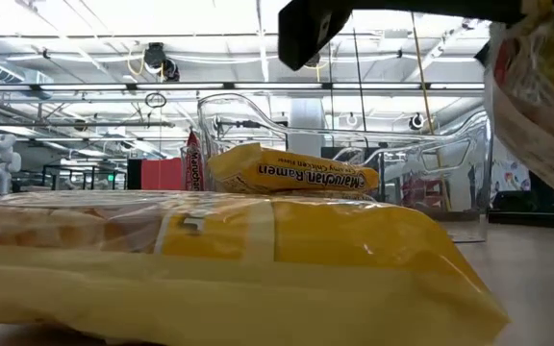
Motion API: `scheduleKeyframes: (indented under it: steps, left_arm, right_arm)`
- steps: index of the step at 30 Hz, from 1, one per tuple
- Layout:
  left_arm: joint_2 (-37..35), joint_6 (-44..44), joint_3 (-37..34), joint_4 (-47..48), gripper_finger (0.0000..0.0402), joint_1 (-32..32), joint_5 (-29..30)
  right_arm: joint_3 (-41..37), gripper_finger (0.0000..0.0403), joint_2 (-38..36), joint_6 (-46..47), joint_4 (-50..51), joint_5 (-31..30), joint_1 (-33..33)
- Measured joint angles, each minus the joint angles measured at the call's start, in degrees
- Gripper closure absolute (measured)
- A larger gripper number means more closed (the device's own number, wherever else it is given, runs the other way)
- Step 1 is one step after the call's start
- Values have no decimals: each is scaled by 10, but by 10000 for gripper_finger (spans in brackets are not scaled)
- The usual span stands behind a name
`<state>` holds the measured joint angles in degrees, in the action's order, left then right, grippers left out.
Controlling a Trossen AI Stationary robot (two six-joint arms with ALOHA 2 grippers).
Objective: Sort Maruchan noodles
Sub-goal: Put the black noodle pack into the top transparent bin
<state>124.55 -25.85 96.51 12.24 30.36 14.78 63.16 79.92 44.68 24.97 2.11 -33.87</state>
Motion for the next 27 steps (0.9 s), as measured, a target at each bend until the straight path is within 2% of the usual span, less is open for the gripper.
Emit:
scheduleKeyframes:
  steps: [6,11,15,23,27]
  left_arm:
    - [0,1,22,1,401,-16,0]
    - [0,20,61,0,401,-28,0]
    - [0,25,94,0,401,-41,-22]
    - [-1,60,144,1,401,-58,-23]
    - [-1,72,172,40,401,-67,-23]
  right_arm:
    - [0,403,-77,-28,2,-65,0]
    - [0,403,-124,-59,6,-96,0]
    - [0,403,-144,-79,7,-109,0]
    - [0,403,-166,-100,21,-114,0]
    - [0,403,-178,-110,21,-129,0]
